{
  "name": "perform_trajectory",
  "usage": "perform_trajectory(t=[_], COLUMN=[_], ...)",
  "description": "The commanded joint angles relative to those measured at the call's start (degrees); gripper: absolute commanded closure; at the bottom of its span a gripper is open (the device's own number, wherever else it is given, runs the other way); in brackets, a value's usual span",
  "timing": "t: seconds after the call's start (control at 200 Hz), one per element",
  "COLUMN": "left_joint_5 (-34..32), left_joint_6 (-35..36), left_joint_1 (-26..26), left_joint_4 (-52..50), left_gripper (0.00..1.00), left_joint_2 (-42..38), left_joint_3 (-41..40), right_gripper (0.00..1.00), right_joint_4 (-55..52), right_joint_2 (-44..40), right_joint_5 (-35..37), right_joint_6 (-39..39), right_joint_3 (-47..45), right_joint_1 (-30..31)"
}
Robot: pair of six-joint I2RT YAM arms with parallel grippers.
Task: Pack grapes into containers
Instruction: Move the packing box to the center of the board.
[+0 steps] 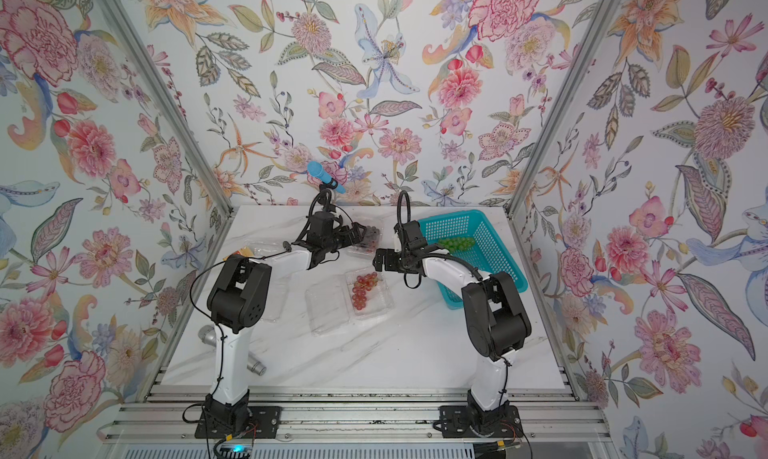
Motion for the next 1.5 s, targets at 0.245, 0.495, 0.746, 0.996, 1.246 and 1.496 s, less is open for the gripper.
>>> perform_trajectory(t=[0.245,0.495,0.746,0.996,1.246,1.496], left_joint_5=[0.6,0.0,-0.3,-0.9,-1.5,-1.9], left_joint_6=[4.4,6.0,5.7,4.3,3.7,3.0], left_joint_1=[5.4,6.2,6.9,7.1,7.1,7.0], left_joint_4=[0.1,-0.6,-0.9,-0.6,-1.5,-2.6], left_gripper=[0.00,0.00,0.00,0.00,0.00,0.00], left_joint_2=[-13.1,-20.3,-26.7,-34.1,-40.9,-44.2], left_joint_3=[-14.4,-19.9,-26.1,-34.5,-40.8,-43.5], right_gripper=[0.00,0.00,0.00,0.00,0.00,0.00], right_joint_4=[0.5,-0.5,-1.0,-1.0,-1.0,-2.1], right_joint_2=[10.1,15.1,20.9,27.6,30.9,34.8], right_joint_5=[1.3,3.8,7.3,10.4,9.8,4.9], right_joint_6=[-3.2,-6.2,-3.9,-1.2,-1.3,-8.7], right_joint_3=[11.4,16.3,21.7,29.2,34.1,41.6], right_joint_1=[2.8,5.5,6.5,6.5,3.8,1.7])
